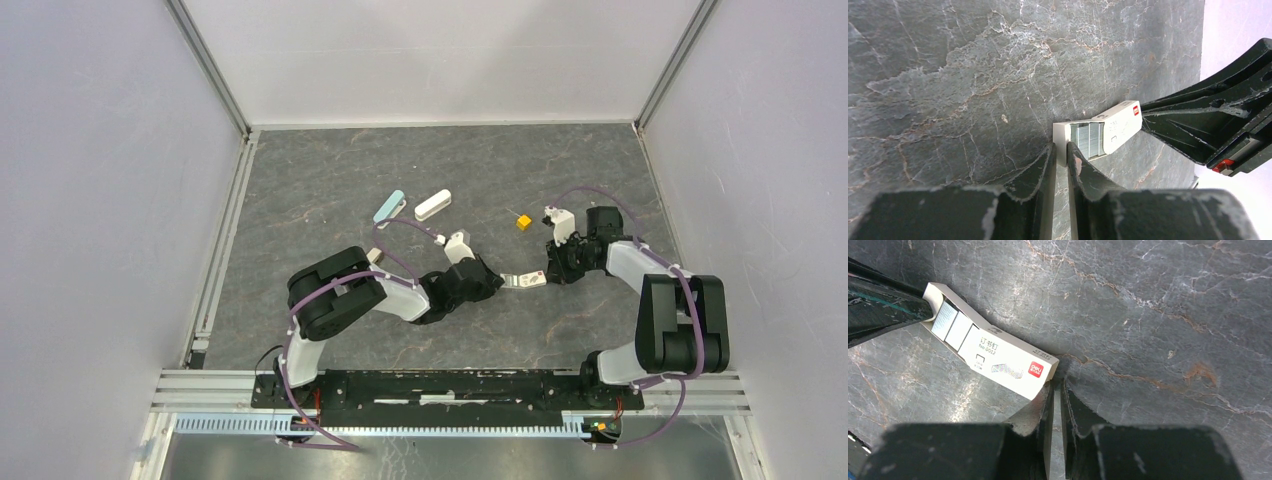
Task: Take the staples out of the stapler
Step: Close the staple box at the center of the board.
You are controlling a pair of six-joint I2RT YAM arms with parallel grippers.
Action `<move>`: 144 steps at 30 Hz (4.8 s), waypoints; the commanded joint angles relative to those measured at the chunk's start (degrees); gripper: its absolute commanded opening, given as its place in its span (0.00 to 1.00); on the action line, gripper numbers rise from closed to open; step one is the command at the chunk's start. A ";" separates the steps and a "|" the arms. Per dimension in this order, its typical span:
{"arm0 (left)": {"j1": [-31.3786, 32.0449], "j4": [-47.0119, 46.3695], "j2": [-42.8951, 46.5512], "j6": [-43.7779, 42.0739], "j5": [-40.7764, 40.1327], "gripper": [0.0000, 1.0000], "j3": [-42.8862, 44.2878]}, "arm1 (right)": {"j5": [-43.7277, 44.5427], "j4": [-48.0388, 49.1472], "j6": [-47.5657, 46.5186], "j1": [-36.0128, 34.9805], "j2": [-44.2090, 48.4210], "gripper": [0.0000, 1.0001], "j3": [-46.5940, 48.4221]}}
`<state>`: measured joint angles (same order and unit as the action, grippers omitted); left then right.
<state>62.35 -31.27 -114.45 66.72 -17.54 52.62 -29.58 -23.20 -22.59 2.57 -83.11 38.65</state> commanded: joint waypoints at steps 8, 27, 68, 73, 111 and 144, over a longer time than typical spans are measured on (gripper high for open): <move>0.23 2.00 -2.80 3.29 -1.22 0.21 0.03 | -1.26 -4.74 0.72 -1.86 -2.87 0.16 1.74; 1.13 0.95 -2.20 7.57 -7.04 0.20 -3.23 | -0.44 -10.80 -2.26 -2.03 -5.13 0.16 4.15; 2.29 -1.06 -1.91 7.09 -7.71 0.19 -4.63 | 0.38 -15.20 -6.79 0.50 -3.60 0.20 5.86; 2.27 -1.69 -2.47 5.48 -6.14 0.20 -3.53 | 0.82 -14.71 -8.25 0.72 -3.66 0.24 6.79; 2.64 0.80 -1.75 6.78 -6.68 0.20 -1.39 | 7.55 -6.76 -3.69 -8.74 -4.67 0.16 4.17; 4.88 7.20 1.25 10.33 -13.89 0.19 1.77 | 6.77 -5.87 2.77 -4.36 -4.31 0.17 4.43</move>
<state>66.17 -28.40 -114.56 77.21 -28.97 52.99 -23.03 -28.34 -22.90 -3.05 -86.67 44.12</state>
